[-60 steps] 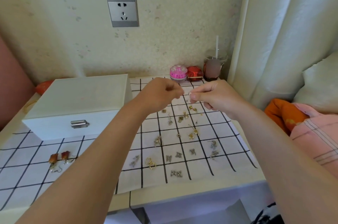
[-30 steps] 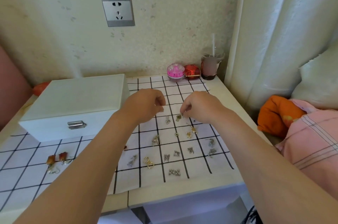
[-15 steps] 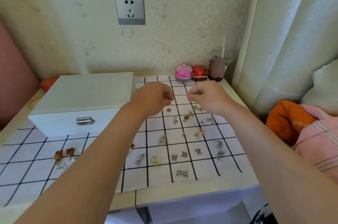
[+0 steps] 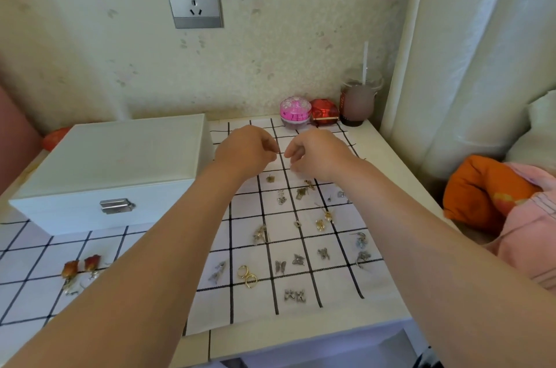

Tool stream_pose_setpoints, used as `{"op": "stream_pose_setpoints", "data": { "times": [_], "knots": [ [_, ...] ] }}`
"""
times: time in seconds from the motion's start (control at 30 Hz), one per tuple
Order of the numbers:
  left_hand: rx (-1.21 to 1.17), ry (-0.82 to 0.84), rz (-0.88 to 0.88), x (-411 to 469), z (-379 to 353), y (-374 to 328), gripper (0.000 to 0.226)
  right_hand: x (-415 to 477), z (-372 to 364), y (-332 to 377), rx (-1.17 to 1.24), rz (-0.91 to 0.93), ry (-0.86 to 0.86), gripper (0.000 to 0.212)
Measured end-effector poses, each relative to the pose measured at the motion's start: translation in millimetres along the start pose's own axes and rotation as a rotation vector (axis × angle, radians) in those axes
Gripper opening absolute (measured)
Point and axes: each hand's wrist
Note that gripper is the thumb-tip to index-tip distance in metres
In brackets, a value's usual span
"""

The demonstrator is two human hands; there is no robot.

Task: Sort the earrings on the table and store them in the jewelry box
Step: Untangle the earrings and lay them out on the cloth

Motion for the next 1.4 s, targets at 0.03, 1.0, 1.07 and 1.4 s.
{"op": "stream_pose_setpoints", "data": {
  "times": [0.03, 1.0, 1.07, 1.4],
  "knots": [
    [-0.011, 0.012, 0.01, 1.6, -3.0, -0.6, 0.01, 0.2, 2.6, -2.4, 0.018, 0.002, 0.009, 0.024],
    [-0.214, 0.095, -0.112, -27.7, 4.8, -18.9, 0.02, -10.3, 27.4, -9.6, 0.159, -0.038, 0.06, 0.014],
    [-0.27, 0.079, -0.082, -28.3, 6.1, -21.8, 0.015, -10.7, 29.0, -8.8, 0.245, -0.084, 0.056, 0.02],
    [-0.582, 0.016, 0.15, -36.9, 23.7, -20.4, 0.01, -17.3, 34.8, 0.1, 0.439, -0.205, 0.048, 0.022]
  ]
}}
Point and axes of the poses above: each hand's wrist, its own x-axis towards the middle knuckle, its own z-axis out of the back of the hand, y = z × x, and after that the axes turned 11 degrees about -y, right-handed
